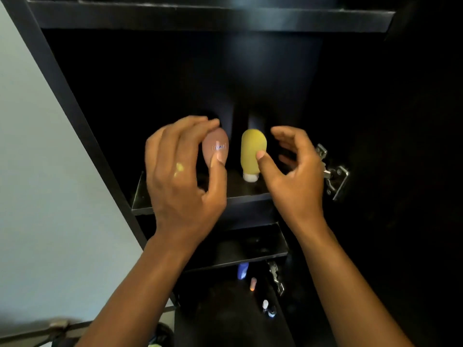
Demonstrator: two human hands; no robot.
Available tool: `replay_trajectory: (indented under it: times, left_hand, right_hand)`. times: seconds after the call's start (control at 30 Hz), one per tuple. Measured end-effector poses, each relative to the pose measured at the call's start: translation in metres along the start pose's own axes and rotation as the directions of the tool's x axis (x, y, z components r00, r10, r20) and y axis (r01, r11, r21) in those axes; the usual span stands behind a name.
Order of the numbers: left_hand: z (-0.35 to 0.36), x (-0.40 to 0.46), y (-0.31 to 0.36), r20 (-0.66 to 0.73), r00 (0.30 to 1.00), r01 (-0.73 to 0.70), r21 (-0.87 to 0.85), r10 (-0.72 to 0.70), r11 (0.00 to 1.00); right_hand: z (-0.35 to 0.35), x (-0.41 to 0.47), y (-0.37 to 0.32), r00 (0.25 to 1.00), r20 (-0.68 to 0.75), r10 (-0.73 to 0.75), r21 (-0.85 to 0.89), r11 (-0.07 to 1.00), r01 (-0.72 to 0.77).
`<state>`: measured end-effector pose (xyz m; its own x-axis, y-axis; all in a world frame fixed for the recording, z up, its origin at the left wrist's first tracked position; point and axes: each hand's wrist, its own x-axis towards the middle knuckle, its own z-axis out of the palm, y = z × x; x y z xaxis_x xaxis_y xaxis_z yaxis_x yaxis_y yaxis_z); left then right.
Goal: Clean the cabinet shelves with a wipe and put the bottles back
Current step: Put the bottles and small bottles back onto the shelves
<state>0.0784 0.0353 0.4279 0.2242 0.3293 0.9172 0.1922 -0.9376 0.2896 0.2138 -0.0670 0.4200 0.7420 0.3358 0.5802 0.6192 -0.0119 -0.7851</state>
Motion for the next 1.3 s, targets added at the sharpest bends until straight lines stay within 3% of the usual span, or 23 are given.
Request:
replay_trajectory:
  times: [0.07,0.13,0.23,0.3,0.4,0.5,0.77,1.0,1.23,1.3]
  left_hand:
    - [-0.005,-0.035,0.004,-0.001,1.0,-0.01,-0.08,0.01,0.997]
    - [-0.007,-0.081,0.008,0.095,0.995,0.017,-0.185,0.0,0.983]
    - [-0.004,-0.154,0.005,0.344,0.937,0.163,-0.267,-0.064,0.95]
    - [0.003,-0.198,-0.004,0.522,0.843,0.272,-0.211,-0.127,0.939]
    - [0.017,-0.253,-0.022,0.692,0.673,0.418,-0.068,-0.259,0.906]
    - [0.036,-0.293,-0.039,0.739,0.542,0.538,0.06,-0.399,0.841]
    - [0.113,-0.35,-0.086,0.729,0.328,0.664,0.274,-0.601,0.696]
    - [0.183,-0.373,-0.095,0.743,0.303,0.601,0.336,-0.596,0.725]
    - [0.213,-0.394,-0.103,0.724,0.328,0.563,0.366,-0.607,0.741]
    - [0.214,-0.398,-0.104,0.72,0.3,0.556,0.401,-0.626,0.728]
  right_hand:
    - [-0.006,-0.03,0.01,0.988,-0.121,-0.092,-0.043,0.995,0.087]
    - [-0.009,-0.064,0.027,0.971,-0.166,-0.171,-0.101,0.983,0.155]
    - [-0.007,-0.118,0.059,0.977,-0.098,-0.19,-0.119,0.977,0.178]
    - [-0.003,-0.149,0.086,0.985,0.004,-0.171,-0.13,0.977,0.17]
    - [0.005,-0.19,0.133,0.984,0.177,-0.017,-0.209,0.976,0.055]
    - [0.01,-0.22,0.181,0.94,0.272,0.208,-0.337,0.935,-0.109]
    - [0.017,-0.239,0.265,0.867,0.201,0.456,-0.502,0.808,-0.308]
    - [0.054,-0.231,0.322,0.75,0.352,0.561,-0.655,0.72,-0.231]
    - [0.077,-0.235,0.361,0.692,0.309,0.653,-0.746,0.618,-0.25]
    - [0.08,-0.24,0.368,0.691,0.291,0.662,-0.742,0.612,-0.275]
